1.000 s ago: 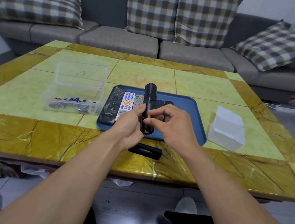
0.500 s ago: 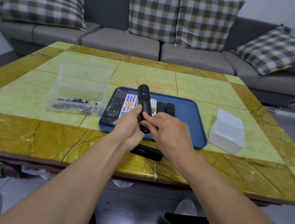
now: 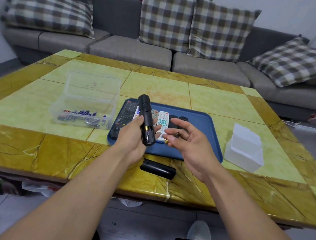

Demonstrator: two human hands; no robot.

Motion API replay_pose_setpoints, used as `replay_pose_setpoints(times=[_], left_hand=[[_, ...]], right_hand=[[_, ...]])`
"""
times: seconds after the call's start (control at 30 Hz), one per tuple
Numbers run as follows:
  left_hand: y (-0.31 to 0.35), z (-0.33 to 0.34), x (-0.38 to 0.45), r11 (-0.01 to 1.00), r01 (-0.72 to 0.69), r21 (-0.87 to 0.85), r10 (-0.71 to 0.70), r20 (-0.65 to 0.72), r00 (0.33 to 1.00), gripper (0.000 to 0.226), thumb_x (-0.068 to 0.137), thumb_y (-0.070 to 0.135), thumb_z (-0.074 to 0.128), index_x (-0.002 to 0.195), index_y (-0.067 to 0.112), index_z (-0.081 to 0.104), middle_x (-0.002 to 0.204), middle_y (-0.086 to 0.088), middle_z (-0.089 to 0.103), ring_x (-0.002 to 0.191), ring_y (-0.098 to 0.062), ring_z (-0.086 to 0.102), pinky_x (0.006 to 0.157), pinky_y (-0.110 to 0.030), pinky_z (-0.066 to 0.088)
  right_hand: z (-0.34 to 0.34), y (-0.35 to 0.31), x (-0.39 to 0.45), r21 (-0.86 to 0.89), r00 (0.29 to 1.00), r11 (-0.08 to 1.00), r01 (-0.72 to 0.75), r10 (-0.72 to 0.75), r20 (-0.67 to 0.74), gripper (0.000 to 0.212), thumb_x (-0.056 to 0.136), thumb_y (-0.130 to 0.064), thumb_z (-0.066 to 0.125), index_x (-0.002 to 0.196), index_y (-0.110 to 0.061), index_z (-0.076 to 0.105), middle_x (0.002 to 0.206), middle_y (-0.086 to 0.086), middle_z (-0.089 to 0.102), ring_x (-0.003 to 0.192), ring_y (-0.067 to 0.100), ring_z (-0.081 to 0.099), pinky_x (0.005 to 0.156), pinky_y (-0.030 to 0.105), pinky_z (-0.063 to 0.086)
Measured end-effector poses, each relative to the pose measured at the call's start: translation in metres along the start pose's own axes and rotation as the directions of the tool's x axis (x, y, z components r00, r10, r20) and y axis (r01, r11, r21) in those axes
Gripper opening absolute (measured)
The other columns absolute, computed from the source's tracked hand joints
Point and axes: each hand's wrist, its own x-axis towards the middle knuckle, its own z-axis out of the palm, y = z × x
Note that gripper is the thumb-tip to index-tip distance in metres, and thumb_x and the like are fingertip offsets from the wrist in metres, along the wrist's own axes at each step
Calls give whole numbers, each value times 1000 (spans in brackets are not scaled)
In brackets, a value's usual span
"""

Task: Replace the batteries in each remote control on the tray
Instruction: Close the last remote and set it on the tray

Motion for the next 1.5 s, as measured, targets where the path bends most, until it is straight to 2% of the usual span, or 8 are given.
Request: replay_pose_setpoints(times=[0.33,0.6,0.73,0.93,1.1,1.3,1.4,1.5], left_hand=[[-3,3,-4,996,-36,79,33,31,999,37,107,20,43,130,-4,58,94,-14,72,70,-21,70,56,-32,56],[-7,5,-3,987,-104,124,103,14,995,28,108,23,42,115,10,65,101,-6,75,82,-20,75,80,-41,58],[-9,5,-2,982,-116,151,115,12,993,31,107,21,44,124,6,65,106,-6,75,84,-18,73,70,-32,58],[-12,9,-2,990,-85,109,84,17,996,25,107,18,44,119,7,63,110,-11,73,76,-17,73,72,-34,59],[-14,7,-1,990,-75,120,68,63,996,26,106,11,46,126,5,60,122,-15,69,95,-24,68,83,-37,57],[-8,2,-3,995,-57,83,51,71,996,30,102,0,48,131,-4,52,119,-18,64,91,-23,70,63,-28,57],[-7,1,-4,995,-55,83,49,76,996,31,101,-3,48,132,-6,52,123,-22,63,92,-24,70,55,-23,54],[-9,1,-5,995,-53,86,42,117,992,29,102,-2,45,130,-4,54,127,-21,65,95,-23,73,70,-29,60]], right_hand=[[6,-3,1,-15,998,999,33,-32,57,22,97,-4,60,117,-6,51,114,4,74,85,22,68,60,25,52],[7,7,-1,-269,998,963,-23,36,43,26,92,2,65,113,-11,74,106,2,76,91,5,68,74,16,52],[10,10,3,-456,994,889,50,-89,-64,26,91,-2,67,110,-19,76,102,-10,75,91,-4,68,83,16,54],[13,10,4,-685,948,722,102,-280,-153,10,85,-22,77,93,-27,80,77,-14,74,74,0,69,71,21,57],[19,10,2,-743,928,656,135,-347,-138,12,82,-29,80,94,-27,80,70,-12,71,69,3,65,65,21,53],[24,13,2,-832,937,514,212,-350,22,28,87,-25,76,115,-22,75,75,-19,51,68,2,50,61,6,37],[23,12,2,-809,950,551,204,-312,27,28,89,-22,74,117,-23,74,79,-18,50,71,-3,51,65,4,38],[19,13,-1,-661,969,745,92,-219,-112,21,79,-30,83,99,-29,79,76,-11,63,65,-4,57,61,11,44]])
